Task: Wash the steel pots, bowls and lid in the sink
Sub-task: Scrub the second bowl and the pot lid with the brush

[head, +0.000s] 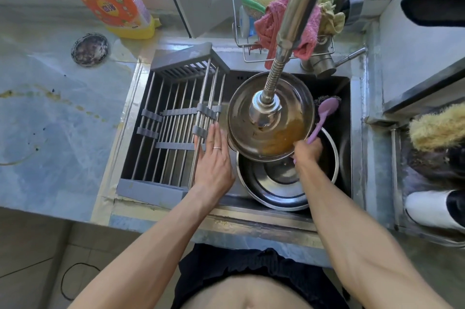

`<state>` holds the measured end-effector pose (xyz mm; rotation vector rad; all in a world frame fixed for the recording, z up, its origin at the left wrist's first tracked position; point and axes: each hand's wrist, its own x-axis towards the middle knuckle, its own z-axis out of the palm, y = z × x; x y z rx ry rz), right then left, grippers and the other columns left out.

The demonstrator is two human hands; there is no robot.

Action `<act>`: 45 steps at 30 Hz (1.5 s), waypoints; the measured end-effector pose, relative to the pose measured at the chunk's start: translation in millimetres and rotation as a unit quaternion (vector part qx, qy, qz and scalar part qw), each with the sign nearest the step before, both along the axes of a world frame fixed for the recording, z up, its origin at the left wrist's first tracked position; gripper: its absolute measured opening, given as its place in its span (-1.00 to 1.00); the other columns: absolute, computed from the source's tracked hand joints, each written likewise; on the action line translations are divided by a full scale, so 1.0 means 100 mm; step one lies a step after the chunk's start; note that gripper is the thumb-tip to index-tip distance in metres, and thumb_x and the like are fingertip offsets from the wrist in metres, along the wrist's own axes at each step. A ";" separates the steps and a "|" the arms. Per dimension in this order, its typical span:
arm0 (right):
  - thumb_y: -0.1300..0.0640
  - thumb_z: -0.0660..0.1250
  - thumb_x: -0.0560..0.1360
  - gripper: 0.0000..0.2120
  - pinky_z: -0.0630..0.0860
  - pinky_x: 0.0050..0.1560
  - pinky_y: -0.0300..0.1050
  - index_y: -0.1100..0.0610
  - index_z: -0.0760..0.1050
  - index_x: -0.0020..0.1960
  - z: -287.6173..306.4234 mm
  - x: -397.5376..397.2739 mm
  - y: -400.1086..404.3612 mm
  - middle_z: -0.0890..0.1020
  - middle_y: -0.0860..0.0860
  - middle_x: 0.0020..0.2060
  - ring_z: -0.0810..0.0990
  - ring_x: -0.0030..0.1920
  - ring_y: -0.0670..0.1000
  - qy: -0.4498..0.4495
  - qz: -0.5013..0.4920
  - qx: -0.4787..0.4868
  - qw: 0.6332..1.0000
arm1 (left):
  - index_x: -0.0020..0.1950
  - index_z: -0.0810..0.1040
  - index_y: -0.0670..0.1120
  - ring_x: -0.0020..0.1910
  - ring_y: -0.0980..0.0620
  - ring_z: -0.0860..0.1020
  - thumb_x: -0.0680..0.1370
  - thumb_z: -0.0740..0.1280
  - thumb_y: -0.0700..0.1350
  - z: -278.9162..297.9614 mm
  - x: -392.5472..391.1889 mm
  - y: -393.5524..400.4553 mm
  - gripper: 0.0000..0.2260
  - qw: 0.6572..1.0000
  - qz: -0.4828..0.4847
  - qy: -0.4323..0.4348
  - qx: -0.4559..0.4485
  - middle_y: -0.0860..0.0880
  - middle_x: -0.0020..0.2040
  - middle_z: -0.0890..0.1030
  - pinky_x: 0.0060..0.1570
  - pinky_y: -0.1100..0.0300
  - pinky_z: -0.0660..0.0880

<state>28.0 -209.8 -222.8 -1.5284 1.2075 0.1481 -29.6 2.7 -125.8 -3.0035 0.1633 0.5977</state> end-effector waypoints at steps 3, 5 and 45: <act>0.30 0.23 0.40 -0.75 0.49 -0.19 -0.02 0.08 0.43 0.04 0.00 -0.09 -0.08 0.63 0.16 -0.04 0.57 -0.20 0.12 -0.012 0.015 0.001 1.000 | 0.42 -0.47 -0.35 0.47 -0.19 -0.49 0.64 0.04 -0.18 0.07 0.00 -0.04 -0.32 1.000 -0.020 -0.003 -0.004 -0.30 0.56 -0.39 0.28 -0.03 -0.62; 0.31 0.25 0.41 -0.76 0.52 -0.15 0.02 0.09 0.43 0.03 0.05 -0.15 -0.09 0.62 0.15 -0.05 0.59 -0.17 0.14 -0.020 0.023 -0.003 1.000 | 0.42 -0.47 -0.36 0.47 -0.19 -0.48 0.64 0.05 -0.17 0.05 -0.02 -0.05 -0.31 1.000 -0.020 -0.001 -0.020 -0.33 0.59 -0.34 0.36 -0.02 -0.55; 0.14 0.15 0.62 -0.67 0.56 -0.04 0.09 -0.03 0.49 0.34 1.62 -0.77 -0.09 0.64 0.20 0.01 0.60 0.02 0.29 -0.062 0.494 -0.355 0.792 | 0.40 0.37 0.27 0.02 -0.07 0.67 0.58 0.14 -0.37 0.60 -0.19 -0.10 -0.40 0.661 0.368 0.016 -0.654 0.07 0.18 0.58 -0.33 -0.14 0.66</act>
